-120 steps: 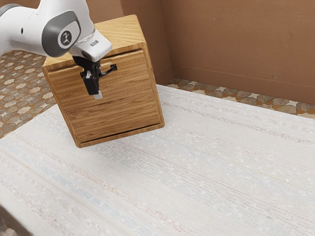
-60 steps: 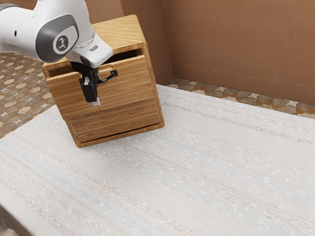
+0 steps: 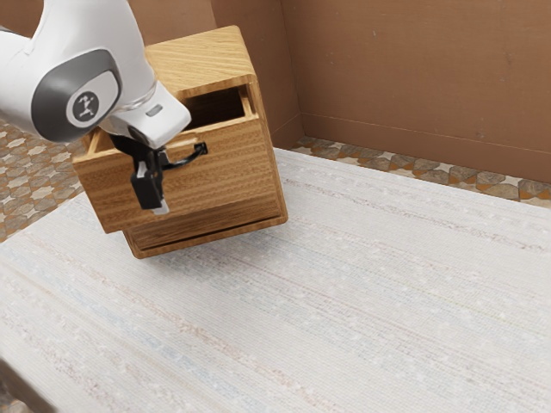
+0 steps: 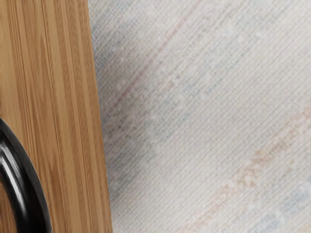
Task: Pull the drawer handle with one arm to open the drawer
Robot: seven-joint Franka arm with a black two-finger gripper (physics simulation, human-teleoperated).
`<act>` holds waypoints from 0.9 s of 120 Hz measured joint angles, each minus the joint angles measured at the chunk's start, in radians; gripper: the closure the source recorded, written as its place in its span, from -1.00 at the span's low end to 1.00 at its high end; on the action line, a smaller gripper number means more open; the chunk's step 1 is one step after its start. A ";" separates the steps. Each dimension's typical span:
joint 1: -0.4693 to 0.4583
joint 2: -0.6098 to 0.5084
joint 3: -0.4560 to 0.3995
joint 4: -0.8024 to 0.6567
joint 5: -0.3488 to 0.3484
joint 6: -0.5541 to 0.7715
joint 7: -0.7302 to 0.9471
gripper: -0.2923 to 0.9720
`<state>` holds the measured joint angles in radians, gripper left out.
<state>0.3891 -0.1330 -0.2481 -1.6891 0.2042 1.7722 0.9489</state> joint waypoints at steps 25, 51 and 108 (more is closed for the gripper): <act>-0.039 -0.108 0.000 -0.113 -0.027 0.029 -0.008 -0.52; -0.128 -0.283 -0.012 -0.169 -0.041 0.035 -0.020 -0.43; -0.089 0.048 -0.036 0.358 -0.192 -0.312 -0.028 -0.53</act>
<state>0.3005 -0.0850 -0.2841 -1.3308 0.0125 1.4601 0.9213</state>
